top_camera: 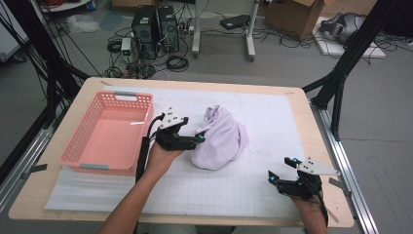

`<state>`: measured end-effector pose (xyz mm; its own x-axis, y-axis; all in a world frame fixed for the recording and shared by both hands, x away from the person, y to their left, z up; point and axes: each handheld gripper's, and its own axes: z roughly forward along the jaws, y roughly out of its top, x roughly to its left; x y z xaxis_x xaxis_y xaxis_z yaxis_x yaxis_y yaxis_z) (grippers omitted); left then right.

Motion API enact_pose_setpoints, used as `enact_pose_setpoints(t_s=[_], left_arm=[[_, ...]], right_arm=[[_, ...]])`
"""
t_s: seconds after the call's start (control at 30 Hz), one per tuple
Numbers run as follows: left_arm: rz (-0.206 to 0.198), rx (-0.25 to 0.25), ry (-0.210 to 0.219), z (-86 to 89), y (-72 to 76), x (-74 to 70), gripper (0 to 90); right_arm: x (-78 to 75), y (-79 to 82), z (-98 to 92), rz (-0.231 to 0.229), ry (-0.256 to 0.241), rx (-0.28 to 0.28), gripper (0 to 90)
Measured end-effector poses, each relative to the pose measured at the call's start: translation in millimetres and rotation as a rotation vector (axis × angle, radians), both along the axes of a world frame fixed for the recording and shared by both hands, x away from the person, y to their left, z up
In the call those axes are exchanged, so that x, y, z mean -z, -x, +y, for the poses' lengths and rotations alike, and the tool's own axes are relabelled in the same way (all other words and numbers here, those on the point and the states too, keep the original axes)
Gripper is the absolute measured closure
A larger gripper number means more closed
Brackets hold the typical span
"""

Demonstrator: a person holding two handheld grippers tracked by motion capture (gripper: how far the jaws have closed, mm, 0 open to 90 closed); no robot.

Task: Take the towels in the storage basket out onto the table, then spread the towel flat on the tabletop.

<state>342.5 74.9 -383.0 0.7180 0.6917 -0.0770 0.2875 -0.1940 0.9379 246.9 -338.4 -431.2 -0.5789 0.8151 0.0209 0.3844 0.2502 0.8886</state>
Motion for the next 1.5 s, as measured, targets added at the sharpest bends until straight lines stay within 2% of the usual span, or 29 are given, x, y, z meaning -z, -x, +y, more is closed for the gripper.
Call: enact_pose_setpoints(t_s=[0.07,0.13,0.17,0.2,0.3,0.4,0.47,0.8,0.93,1.0,1.03,1.1,1.17,1.2,1.27,1.3,1.47,1.5], left_arm=[[-0.006,0.009,0.012,5.6,6.5,9.2,20.4],[-0.011,0.017,0.045,11.4,13.9,20.1,20.4],[-0.010,0.023,0.079,16.1,20.9,30.1,20.3],[-0.010,0.023,0.079,16.1,20.9,30.1,20.3],[-0.018,0.028,0.130,22.1,29.8,42.8,20.2],[-0.015,0.035,0.159,27.8,35.4,52.4,19.6],[-0.014,0.028,0.142,29.6,36.7,54.5,19.6],[-0.016,0.018,0.151,35.6,43.9,58.2,21.8],[-0.012,0.016,0.155,36.5,42.9,59.3,22.0],[-0.011,0.018,0.153,36.7,42.3,60.1,22.1],[-0.011,0.018,0.156,36.2,42.2,60.2,22.2],[-0.011,0.020,0.160,36.0,41.6,60.7,22.4],[-0.005,0.020,0.161,35.4,40.8,61.6,22.8],[-0.004,0.024,0.158,35.1,40.8,61.8,22.8],[-0.003,0.026,0.160,34.8,40.9,61.9,23.2],[-0.004,0.025,0.160,35.3,40.8,61.8,23.4],[-0.003,0.016,0.169,37.8,39.9,61.6,23.7],[-0.003,0.019,0.166,38.0,39.9,61.6,23.8]], right_arm=[[0.0,-0.8,0.6,-0.002,0.001,0.002,17.1],[0.2,-1.6,1.6,0.007,0.000,0.005,17.1],[0.3,-2.2,2.0,0.011,-0.001,0.006,17.1],[0.7,-3.3,2.4,0.010,-0.004,0.007,17.1],[0.8,-4.6,4.0,0.018,-0.011,0.015,17.1],[1.9,-6.9,6.0,0.028,-0.002,0.017,17.1],[2.8,-7.8,5.6,0.041,0.001,0.018,17.1],[7.1,-10.6,6.0,0.060,0.041,0.037,17.1],[5.1,-13.6,13.9,0.059,0.050,0.036,17.3],[4.0,-18.7,20.7,0.058,0.066,0.019,17.6],[4.0,-26.5,28.5,0.064,0.090,0.000,18.0],[4.0,-30.7,31.9,0.065,0.093,-0.012,20.0],[3.4,-44.3,44.1,0.081,0.104,-0.037,20.3],[3.4,-44.3,44.1,0.081,0.104,-0.037,20.3],[3.2,-57.9,59.5,0.088,0.129,-0.066,20.4],[3.4,-62.6,64.1,0.096,0.122,-0.076,20.5],[5.5,-77.8,83.4,0.093,0.152,-0.116,27.7],[7.6,-83.3,92.5,0.104,0.170,-0.132,28.7]])
